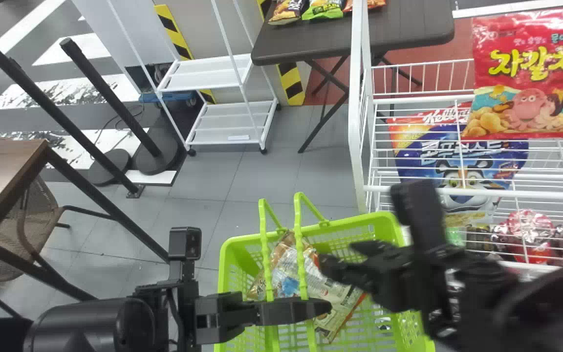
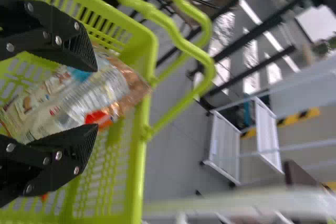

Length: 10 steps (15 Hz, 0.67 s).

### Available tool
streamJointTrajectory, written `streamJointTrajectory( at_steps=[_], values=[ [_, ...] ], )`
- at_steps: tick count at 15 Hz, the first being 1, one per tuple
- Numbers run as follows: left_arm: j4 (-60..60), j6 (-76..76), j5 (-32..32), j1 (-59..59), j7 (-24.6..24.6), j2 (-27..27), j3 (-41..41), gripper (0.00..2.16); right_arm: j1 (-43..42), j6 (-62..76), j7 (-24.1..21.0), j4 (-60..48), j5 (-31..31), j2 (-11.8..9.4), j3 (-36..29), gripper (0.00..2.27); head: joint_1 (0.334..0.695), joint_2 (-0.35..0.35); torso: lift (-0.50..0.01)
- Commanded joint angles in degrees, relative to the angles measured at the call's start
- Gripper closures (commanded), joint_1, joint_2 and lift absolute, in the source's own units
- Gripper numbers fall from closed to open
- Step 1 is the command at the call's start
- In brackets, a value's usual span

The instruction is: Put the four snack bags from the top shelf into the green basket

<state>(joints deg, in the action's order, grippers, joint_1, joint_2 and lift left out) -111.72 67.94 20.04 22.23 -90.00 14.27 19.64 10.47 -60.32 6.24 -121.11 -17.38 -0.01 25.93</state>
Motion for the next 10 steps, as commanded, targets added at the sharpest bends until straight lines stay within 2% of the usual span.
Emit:
streamJointTrajectory(
  at_steps=[1,3,4,6,7,8,10],
  values=[
    [0.0,0.0,0.0,0.0,-0.6,0.0,0.0,2.15,4.1,-0.1,-0.1,-9.0,1.0,-0.1,-10.8,0.03,0.695,0.35,0.0],
    [0.0,0.0,0.0,0.0,-0.6,-0.2,0.0,2.15,2.0,3.4,-0.3,-8.2,3.8,-0.1,-18.0,0.03,0.695,0.35,0.0],
    [0.0,-0.1,0.0,0.0,-0.6,-0.2,0.0,2.15,-0.4,4.6,-0.3,-5.3,5.2,-0.1,-20.0,0.03,0.695,0.298,0.0],
    [0.0,-0.1,-0.1,0.0,-0.6,-0.4,-0.1,2.15,-6.7,17.6,-0.3,6.0,7.6,-0.5,-23.8,0.04,0.695,0.183,0.0],
    [0.1,-0.3,-0.2,0.1,-0.6,-0.4,0.0,2.15,-9.8,22.0,-0.1,11.4,8.1,-1.2,-24.3,0.04,0.695,0.102,0.0],
    [0.1,-0.3,-0.1,0.3,-0.6,-0.4,0.0,2.15,-13.2,26.4,-0.1,17.5,8.4,-2.2,-24.3,0.04,0.695,0.065,0.0],
    [0.2,-0.7,-0.2,0.6,-0.6,-0.5,0.0,2.15,-19.9,33.5,0.1,29.0,8.9,-2.5,-24.0,0.04,0.695,0.019,0.0]
  ],
)
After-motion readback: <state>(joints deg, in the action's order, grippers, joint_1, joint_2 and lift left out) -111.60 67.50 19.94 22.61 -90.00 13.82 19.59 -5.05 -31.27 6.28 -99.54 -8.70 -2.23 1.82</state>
